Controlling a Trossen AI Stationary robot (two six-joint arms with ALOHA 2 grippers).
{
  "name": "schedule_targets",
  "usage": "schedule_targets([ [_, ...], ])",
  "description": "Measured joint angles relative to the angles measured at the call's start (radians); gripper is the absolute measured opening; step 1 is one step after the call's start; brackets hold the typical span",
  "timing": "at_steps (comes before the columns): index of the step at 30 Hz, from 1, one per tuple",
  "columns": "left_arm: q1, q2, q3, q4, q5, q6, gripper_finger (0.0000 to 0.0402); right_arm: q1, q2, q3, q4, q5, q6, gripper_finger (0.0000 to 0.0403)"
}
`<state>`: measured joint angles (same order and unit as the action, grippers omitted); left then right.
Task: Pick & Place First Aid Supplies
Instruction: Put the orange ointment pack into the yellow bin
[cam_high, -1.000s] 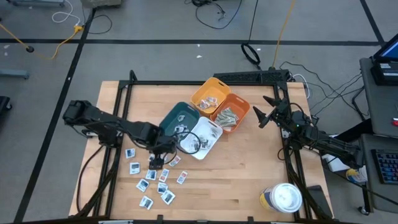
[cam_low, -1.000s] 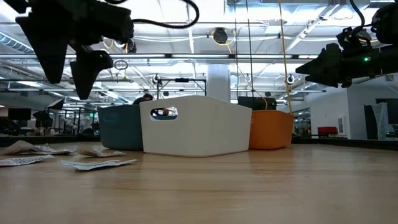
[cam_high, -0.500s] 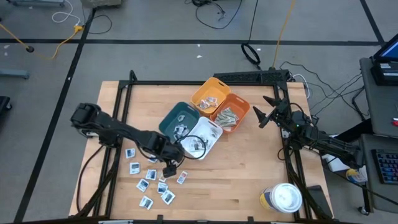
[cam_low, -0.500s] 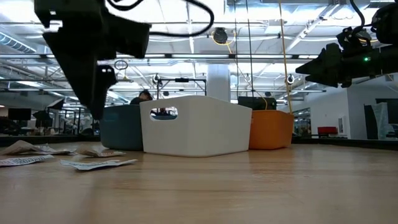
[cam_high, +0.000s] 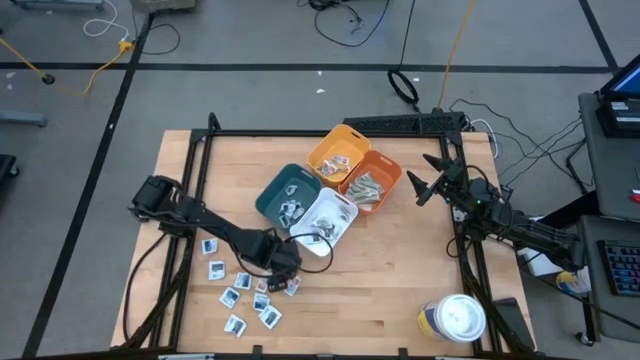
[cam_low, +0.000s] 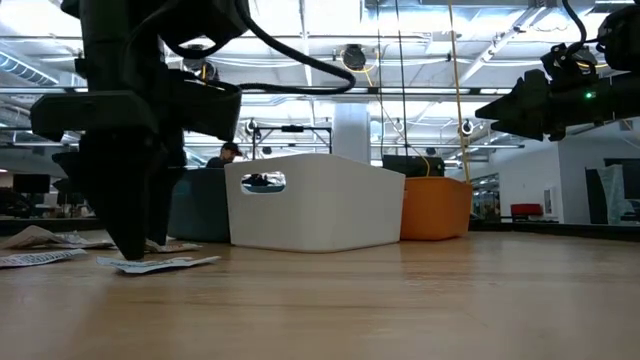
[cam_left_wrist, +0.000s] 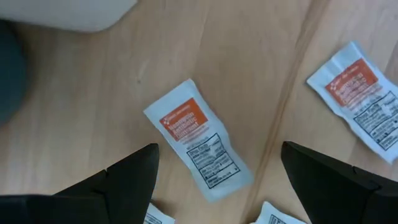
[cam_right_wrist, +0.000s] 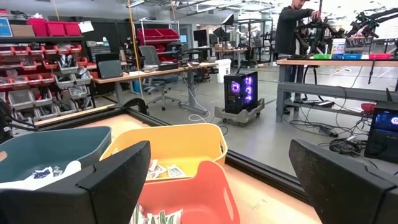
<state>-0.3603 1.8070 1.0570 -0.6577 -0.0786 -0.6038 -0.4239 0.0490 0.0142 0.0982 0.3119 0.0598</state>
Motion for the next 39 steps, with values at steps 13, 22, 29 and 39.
schedule_targets([
  [13,-0.009,0.022,0.002,0.009,-0.007,-0.034,0.0178,0.0,0.0,0.0,0.001,0.0,0.0,0.0377],
  [22,-0.002,0.012,-0.001,0.015,-0.006,-0.023,0.001,0.0,0.0,0.0,0.001,0.0,0.0,0.0377],
  [29,0.047,-0.137,-0.003,-0.075,0.012,0.0,0.0003,0.0,0.0,0.0,0.001,0.0,0.0,0.0377],
  [39,0.189,-0.365,-0.003,-0.282,0.082,0.018,0.0001,0.0,0.0,0.0,0.001,0.0,0.0,0.0377],
])
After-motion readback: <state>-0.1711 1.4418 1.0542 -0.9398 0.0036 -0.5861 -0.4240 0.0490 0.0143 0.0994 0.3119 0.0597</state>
